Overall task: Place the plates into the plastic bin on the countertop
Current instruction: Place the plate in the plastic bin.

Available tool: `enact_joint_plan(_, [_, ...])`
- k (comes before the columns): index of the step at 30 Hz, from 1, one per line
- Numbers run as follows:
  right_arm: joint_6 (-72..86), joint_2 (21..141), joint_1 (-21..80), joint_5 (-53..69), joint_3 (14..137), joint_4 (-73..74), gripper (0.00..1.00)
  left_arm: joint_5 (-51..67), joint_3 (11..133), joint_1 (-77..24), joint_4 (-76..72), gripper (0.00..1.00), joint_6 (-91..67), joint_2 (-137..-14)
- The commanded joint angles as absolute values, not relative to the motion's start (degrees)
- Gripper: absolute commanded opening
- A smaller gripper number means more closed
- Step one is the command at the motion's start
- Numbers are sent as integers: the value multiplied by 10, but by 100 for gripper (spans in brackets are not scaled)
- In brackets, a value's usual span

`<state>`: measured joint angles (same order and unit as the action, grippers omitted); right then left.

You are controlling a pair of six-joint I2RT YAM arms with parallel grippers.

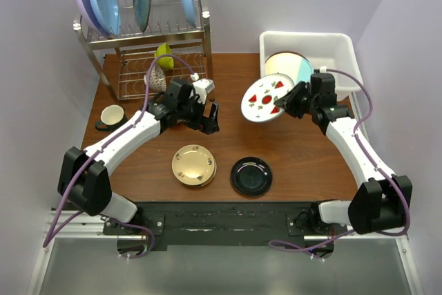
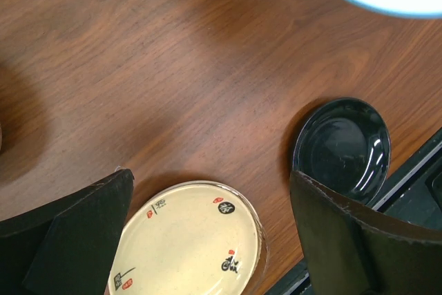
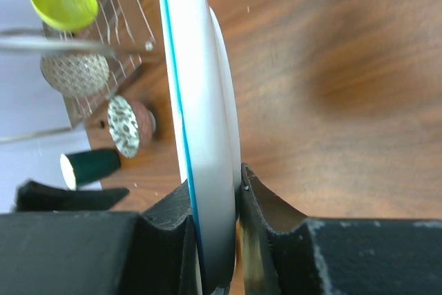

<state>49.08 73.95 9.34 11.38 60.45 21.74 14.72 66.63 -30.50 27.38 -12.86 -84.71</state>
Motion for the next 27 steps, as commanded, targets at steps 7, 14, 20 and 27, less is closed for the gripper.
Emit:
enact_joint_plan(7, [491,791,35,185,712,133,0,161,643,-305,259,100,-127,-840])
enact_joint_plan(14, [523,826,2,205,716,95,0,163,621,-305,256,100,-126,-835])
enact_joint_plan(20, [555,882,-40,240,746,57,0,161,613,-305,256,100,-126,-832])
enact_joint_plan(27, [586,950,-69,263,798,33,0,160,606,-305,256,100,-125,-828])
